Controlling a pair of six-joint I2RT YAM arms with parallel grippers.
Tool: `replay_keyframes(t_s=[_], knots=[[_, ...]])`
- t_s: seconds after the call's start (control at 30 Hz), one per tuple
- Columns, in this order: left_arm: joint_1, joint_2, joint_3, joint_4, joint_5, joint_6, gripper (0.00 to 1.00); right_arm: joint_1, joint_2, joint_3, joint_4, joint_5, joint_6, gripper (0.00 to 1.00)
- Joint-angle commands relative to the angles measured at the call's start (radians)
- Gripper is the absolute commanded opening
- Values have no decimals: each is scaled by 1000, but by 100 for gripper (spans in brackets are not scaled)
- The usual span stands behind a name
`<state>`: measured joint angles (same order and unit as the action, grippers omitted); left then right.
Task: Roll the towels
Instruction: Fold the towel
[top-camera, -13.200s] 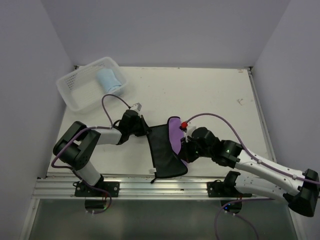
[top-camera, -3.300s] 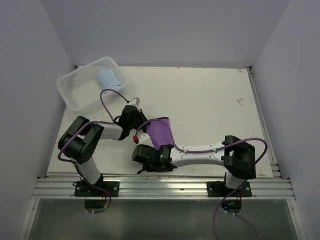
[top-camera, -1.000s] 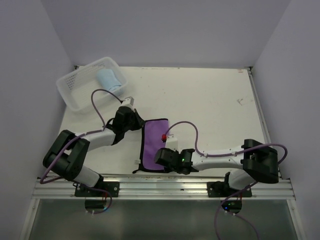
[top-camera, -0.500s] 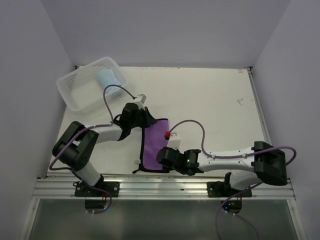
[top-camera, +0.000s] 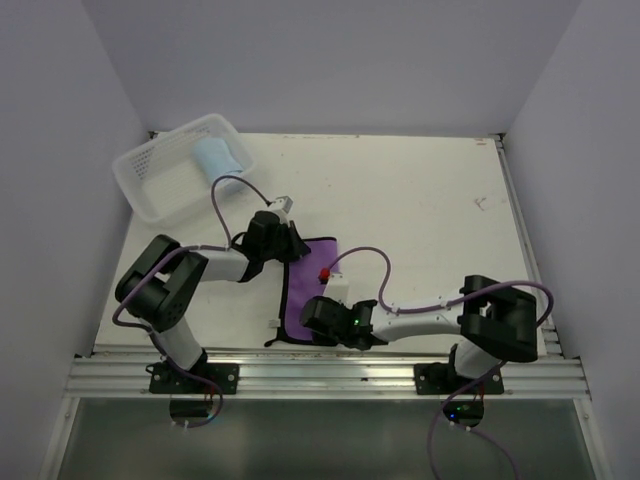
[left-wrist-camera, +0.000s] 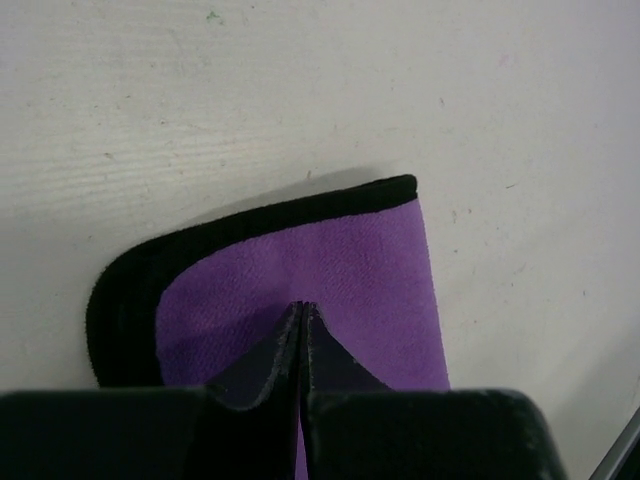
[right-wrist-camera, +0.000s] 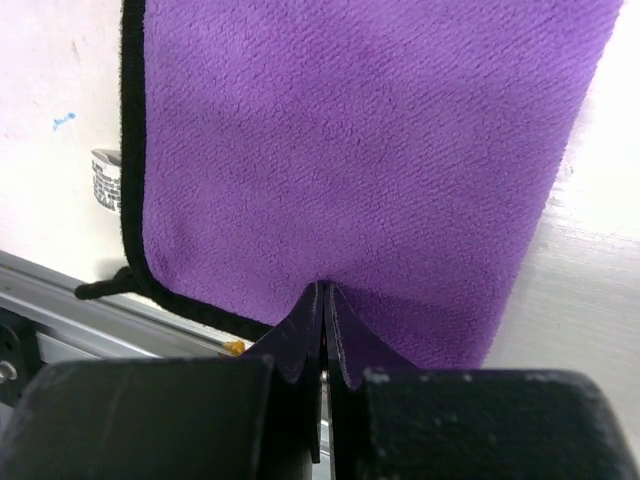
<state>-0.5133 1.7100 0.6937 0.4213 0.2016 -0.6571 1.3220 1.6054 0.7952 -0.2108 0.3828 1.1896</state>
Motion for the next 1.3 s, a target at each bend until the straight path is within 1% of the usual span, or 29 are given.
replay_keyframes(t_s=[0.0,0.07,0.1,0.2,0.33,0.47,0.6,0.67,0.73,0.9,1.0,1.17,1.27], knots=[[-4,34,-19,21,-57,31,3,-21,-10,-45,28,-15,51,0],[-2,42,-14,-7,-86,27,2,-32,-33,-59,10,-10,56,0],[-2,42,-14,-30,-123,24,0,-35,-42,-73,1,-9,57,0],[-1,31,-28,-48,-165,11,0,-59,-91,-100,-35,1,59,0],[7,28,-26,-79,-180,2,0,-121,-153,-131,-76,2,47,0],[9,4,-54,-82,-179,-21,0,-188,-176,-143,-91,-12,-13,0],[9,-67,-126,-49,-194,-56,0,-247,-141,-97,-107,-12,-77,0],[9,-101,-187,-39,-197,-75,0,-283,-122,-80,-116,-18,-109,0],[9,-140,-230,-41,-229,-79,0,-319,-121,-79,-108,-24,-128,0],[9,-171,-266,-81,-272,-70,0,-368,-102,-28,-137,-50,-234,0],[9,-182,-298,-70,-266,-82,0,-386,-79,10,-157,-64,-294,3],[9,-220,-339,-62,-260,-104,0,-434,-38,64,-180,-85,-364,4],[7,-274,-385,-56,-260,-125,0,-466,-3,102,-188,-104,-402,6]])
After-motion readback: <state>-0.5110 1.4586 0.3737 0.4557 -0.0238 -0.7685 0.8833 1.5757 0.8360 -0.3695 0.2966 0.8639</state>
